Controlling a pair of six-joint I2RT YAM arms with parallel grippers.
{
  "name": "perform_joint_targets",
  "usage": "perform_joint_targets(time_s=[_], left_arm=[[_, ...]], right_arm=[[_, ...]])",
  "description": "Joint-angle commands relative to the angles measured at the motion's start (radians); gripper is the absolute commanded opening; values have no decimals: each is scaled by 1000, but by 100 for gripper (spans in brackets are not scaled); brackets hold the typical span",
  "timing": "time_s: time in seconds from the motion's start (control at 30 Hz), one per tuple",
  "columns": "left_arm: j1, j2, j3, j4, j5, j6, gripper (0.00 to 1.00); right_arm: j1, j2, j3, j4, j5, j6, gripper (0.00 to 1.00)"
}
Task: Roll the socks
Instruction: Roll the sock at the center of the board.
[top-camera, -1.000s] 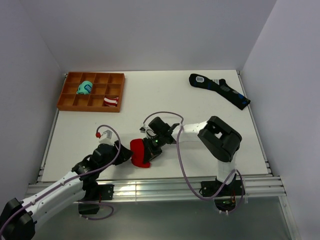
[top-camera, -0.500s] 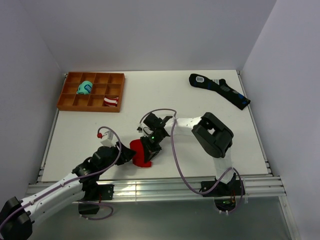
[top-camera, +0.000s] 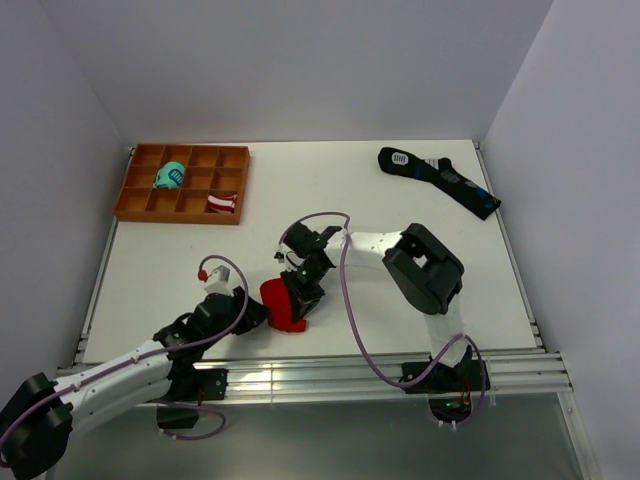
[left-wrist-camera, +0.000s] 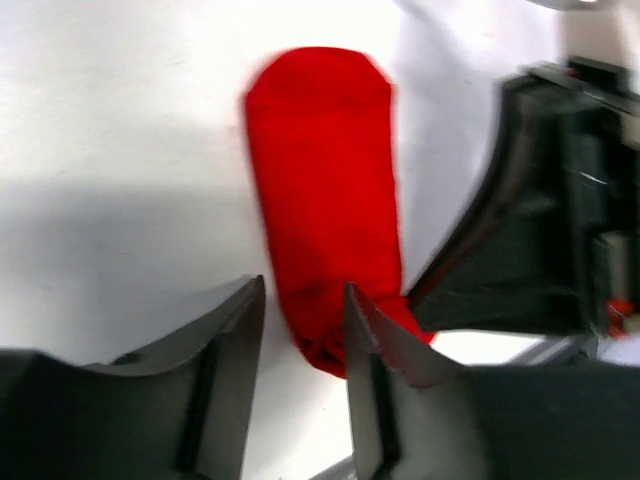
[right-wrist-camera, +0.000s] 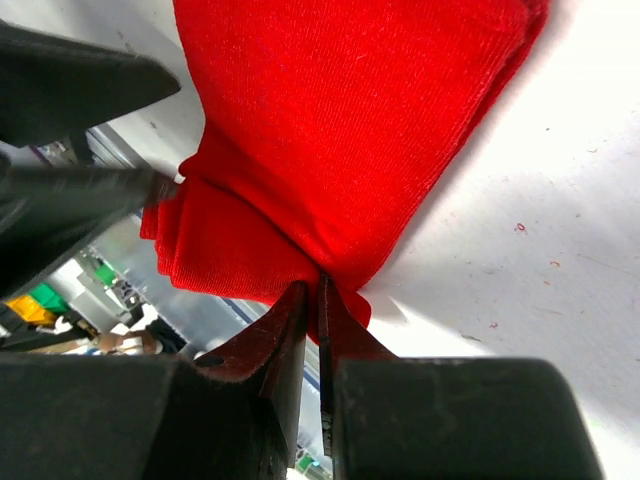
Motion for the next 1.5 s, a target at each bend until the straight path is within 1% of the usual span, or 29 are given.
perform_joint_targets(time_s=[0.0, 0.13, 0.17, 0.3, 0.33, 0.4, 0.43, 0.47, 0.53, 0.63, 0.7, 0.8, 0.9, 1.13, 1.2, 1.27, 1.33, 1.4, 1.47], left_arm=[[-4, 54, 39, 11, -72, -76, 41], [-4, 191, 112, 22, -78, -80, 36], [-4, 249, 126, 17, -82, -85, 36], [-4, 365, 184, 8, -86, -86, 33], [-4, 395, 197, -4, -91, -86, 29], [-4, 417, 214, -21, -94, -88, 24], [-1, 428, 227, -26, -101, -88, 19], [-1, 439, 231, -26, -98, -91, 17], [13, 445, 234, -13, -88, -83, 10], [43, 454, 226, 20, -54, -60, 3], [71, 469, 215, 39, -22, -48, 1], [96, 480, 202, 97, 10, -30, 0], [99, 471, 180, 164, 41, -20, 0], [99, 431, 139, 221, 60, -13, 0], [99, 404, 122, 214, 47, -22, 6], [99, 338, 103, 211, 31, -25, 23], [99, 257, 99, 173, -2, -24, 36], [97, 198, 97, 139, -25, -20, 45], [100, 120, 94, 102, -34, -13, 47]], right_arm=[[14, -6, -13, -38, 159, -48, 13], [31, -19, -9, -32, 179, -56, 13], [36, -25, -9, -32, 184, -58, 13], [59, -31, 2, -29, 199, -73, 12], [69, -37, 2, -23, 199, -76, 12], [74, -37, 7, -23, 191, -81, 12], [77, -37, 10, -23, 190, -84, 12], [79, -31, 13, -26, 188, -90, 12], [82, -29, 20, -29, 188, -94, 12], [86, 4, 49, -55, 196, -105, 12], [86, 26, 72, -85, 201, -116, 12], [85, 56, 108, -110, 194, -124, 12], [85, 93, 149, -141, 207, -127, 12], [67, 162, 207, -181, 191, -125, 13], [62, 168, 211, -185, 191, -125, 13], [62, 176, 211, -187, 194, -125, 13], [60, 181, 212, -188, 194, -127, 13], [62, 184, 212, -188, 194, -124, 13], [59, 188, 212, -190, 200, -125, 13]])
